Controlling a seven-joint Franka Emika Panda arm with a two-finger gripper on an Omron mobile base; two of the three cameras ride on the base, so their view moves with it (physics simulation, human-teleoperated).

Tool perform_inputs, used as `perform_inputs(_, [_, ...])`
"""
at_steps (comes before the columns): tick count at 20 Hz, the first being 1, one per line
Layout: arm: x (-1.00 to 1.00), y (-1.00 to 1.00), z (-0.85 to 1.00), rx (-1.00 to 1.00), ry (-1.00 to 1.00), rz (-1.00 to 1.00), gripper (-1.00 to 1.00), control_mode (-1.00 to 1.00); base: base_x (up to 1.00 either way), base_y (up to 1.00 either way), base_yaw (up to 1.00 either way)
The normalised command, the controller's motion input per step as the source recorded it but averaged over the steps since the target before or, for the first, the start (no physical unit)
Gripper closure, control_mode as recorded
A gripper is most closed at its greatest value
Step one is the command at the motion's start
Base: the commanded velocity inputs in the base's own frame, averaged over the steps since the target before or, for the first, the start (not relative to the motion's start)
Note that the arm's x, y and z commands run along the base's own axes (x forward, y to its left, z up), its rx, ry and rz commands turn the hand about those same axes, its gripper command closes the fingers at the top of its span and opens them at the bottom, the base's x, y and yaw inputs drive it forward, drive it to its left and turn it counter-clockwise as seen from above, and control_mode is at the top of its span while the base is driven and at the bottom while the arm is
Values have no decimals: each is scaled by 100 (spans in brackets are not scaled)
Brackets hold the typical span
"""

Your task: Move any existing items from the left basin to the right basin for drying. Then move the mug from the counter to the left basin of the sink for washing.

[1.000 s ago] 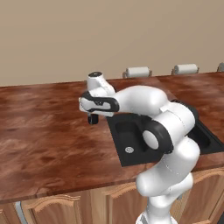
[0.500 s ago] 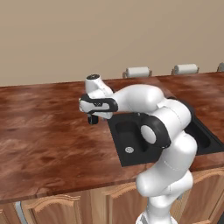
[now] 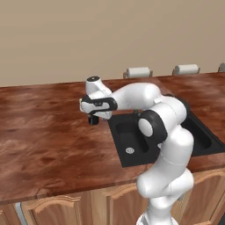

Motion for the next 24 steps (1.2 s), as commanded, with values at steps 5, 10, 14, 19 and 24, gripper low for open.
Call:
perform_inputs(5, [37,3,-11,0,0,0,-100,-100,0,0,0])
perform_inputs(10, [20,0,-14,0,0,0,-100,-100,0,0,0])
perform_inputs(14, [16,3,-20,0,0,0,-100,-100,0,0,0])
perform_inputs(19, [34,12,-16,0,0,0,-100,-100,0,0,0])
perform_inputs(24, [31,13,-14,0,0,0,-100,-100,0,0,0])
